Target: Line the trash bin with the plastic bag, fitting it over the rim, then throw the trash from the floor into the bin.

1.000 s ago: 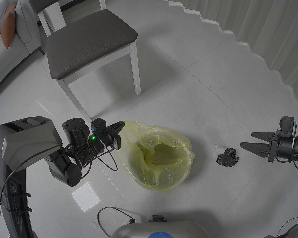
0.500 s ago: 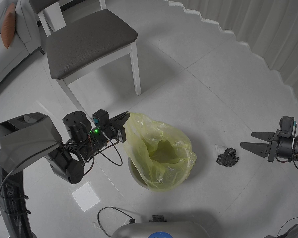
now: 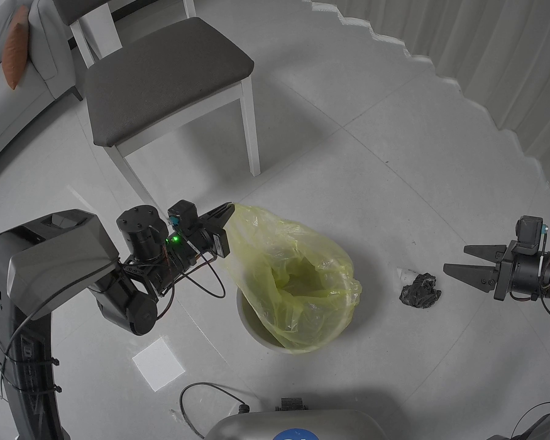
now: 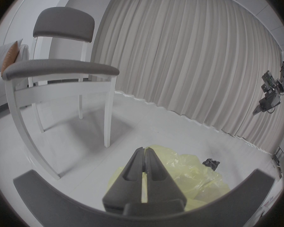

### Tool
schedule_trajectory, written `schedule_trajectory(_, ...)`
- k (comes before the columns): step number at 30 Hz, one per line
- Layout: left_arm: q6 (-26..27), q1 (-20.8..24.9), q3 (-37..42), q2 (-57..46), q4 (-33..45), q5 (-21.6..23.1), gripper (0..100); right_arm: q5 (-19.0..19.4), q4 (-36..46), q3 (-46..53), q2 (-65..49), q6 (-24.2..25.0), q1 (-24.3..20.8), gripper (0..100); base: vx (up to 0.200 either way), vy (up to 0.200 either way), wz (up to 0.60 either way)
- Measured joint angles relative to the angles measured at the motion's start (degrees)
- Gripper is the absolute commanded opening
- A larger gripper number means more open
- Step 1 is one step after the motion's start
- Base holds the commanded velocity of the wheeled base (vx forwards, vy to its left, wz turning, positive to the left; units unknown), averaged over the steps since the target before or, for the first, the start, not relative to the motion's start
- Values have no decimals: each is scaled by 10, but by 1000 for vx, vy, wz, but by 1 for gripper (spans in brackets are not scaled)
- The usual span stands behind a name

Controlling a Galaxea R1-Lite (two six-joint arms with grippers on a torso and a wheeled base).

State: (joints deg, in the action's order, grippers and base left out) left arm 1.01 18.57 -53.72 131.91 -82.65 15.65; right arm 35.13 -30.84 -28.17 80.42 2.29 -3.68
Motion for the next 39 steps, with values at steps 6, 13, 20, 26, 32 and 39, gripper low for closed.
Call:
schedule_trajectory(6, 2, -10, 31, 17, 5, 1, 0, 0, 0, 1, 0, 0, 0, 100, 0, 0, 0)
schedule_trajectory(13, 15, -12, 102, 20, 22, 2, 0, 0, 0, 2, 0, 0, 0, 100, 0, 0, 0)
schedule_trajectory(20, 21, -8, 109, 48, 19, 0, 0, 0, 0, 2, 0, -1, 0, 100, 0, 0, 0)
schedule_trajectory(26, 20, -6, 96, 60, 19, 0, 0, 0, 0, 2, 0, -1, 0, 100, 0, 0, 0)
schedule_trajectory(32, 19, 2, 65, 69, 28, -2, 0, 0, 0, 1, 1, -1, 2, 100, 0, 0, 0)
schedule_trajectory(39, 21, 9, 61, 76, 25, -9, 100, 0, 0, -1, 6, -1, 8, 100, 0, 0, 0)
